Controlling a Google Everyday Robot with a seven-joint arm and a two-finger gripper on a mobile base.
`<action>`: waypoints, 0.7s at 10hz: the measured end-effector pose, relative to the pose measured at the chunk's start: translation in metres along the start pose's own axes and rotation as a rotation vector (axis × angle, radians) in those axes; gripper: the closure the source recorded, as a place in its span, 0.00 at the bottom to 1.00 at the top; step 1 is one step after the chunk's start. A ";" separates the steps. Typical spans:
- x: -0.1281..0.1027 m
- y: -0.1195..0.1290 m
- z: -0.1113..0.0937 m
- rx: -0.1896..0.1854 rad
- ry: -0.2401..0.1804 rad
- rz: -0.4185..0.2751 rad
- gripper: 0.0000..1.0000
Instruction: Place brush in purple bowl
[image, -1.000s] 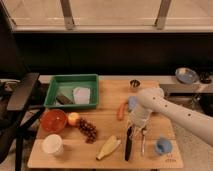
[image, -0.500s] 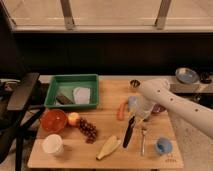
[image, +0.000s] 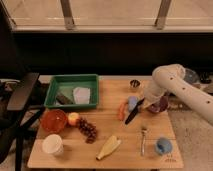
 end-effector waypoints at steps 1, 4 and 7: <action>0.014 -0.010 -0.004 0.026 0.012 0.062 1.00; 0.064 -0.022 -0.005 0.129 0.008 0.327 1.00; 0.074 -0.028 0.014 0.187 -0.032 0.339 1.00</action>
